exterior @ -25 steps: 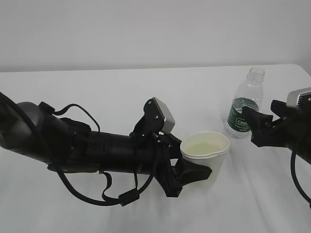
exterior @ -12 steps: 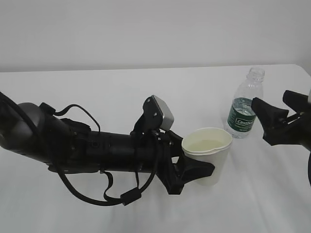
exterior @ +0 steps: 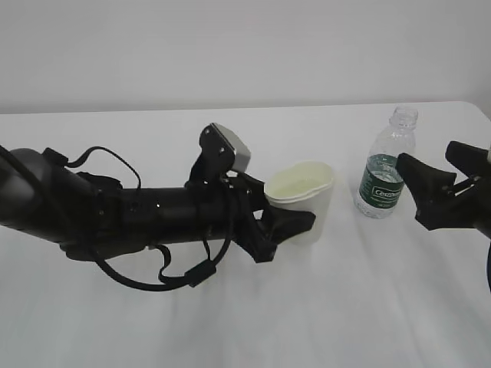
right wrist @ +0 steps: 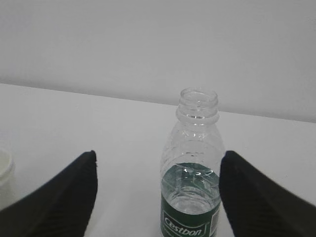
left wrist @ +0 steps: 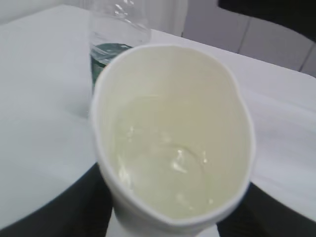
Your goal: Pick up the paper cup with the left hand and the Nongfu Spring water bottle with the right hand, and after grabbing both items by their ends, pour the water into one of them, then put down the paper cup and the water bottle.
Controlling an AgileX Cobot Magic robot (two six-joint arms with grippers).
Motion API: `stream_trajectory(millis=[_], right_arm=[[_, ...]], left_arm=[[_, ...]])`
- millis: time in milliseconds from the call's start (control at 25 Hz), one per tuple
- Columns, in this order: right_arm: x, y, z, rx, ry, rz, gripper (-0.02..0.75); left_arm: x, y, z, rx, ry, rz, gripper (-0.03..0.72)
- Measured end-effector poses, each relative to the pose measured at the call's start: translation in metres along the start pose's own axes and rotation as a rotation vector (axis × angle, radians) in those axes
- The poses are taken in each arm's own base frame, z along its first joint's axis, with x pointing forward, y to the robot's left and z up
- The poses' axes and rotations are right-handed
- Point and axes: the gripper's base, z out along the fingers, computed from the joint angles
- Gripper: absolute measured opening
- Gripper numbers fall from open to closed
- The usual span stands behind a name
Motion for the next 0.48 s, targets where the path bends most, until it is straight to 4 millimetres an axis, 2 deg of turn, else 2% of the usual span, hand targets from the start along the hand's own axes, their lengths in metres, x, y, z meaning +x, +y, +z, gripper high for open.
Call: stream_trajectory(millis=[240,480], right_arm=[[0.000,0.001,0.000,-0.012,0.001,0.013,0.585],[0.000,0.002,0.000,-0.025,0.001,0.009,0.585]], left_arm=[[-0.005,0.023,-0.012,-0.101,-0.008,-0.028,0.425],[-0.005,0.033,-0.019,-0.137,0.002,-0.026,0.425]])
